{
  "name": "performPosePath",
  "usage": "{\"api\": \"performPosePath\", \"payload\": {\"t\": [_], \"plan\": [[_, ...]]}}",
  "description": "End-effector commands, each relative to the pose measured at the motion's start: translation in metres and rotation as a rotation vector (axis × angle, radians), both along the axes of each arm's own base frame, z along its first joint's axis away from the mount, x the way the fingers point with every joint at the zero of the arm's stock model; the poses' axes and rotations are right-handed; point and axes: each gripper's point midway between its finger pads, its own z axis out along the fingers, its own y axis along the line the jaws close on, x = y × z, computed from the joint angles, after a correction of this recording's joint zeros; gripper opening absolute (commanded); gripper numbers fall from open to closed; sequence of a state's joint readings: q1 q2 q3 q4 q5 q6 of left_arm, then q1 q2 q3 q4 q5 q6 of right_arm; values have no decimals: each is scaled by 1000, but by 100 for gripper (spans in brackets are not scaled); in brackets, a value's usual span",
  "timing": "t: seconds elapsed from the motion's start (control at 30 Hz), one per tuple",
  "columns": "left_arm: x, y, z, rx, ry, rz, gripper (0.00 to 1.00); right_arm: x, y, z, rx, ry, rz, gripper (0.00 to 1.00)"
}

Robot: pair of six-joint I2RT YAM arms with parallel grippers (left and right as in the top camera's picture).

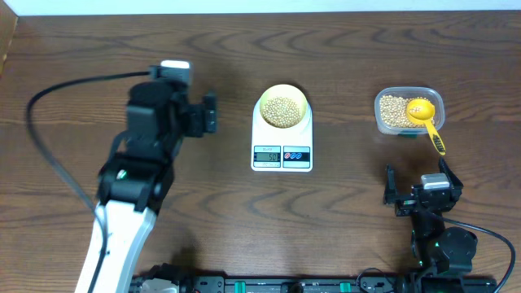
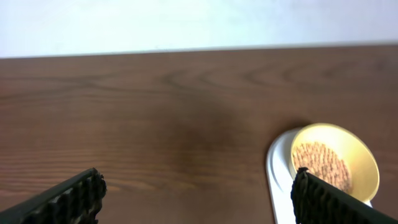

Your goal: Scoop item into bowl and weigh 50g on scale

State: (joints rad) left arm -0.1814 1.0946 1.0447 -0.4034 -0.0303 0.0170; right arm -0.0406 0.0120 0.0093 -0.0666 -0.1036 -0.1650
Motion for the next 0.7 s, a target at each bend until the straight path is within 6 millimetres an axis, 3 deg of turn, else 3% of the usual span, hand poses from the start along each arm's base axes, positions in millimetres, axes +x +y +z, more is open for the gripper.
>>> {"api": "performPosePath", "payload": {"t": [0.0,0.3,0.47,0.67], "plan": [[-22,17,6,-29,-46,55,98,0,0,-1,10,0,-2,99],[-71,36,1,-52,-205,97,98,0,0,-1,10,0,-2,99],[-81,51,6,-66,-337,142,98,0,0,-1,10,0,-2,99],[-99,55,2,-76,-436,150,98,0,0,-1,10,0,-2,99]]}}
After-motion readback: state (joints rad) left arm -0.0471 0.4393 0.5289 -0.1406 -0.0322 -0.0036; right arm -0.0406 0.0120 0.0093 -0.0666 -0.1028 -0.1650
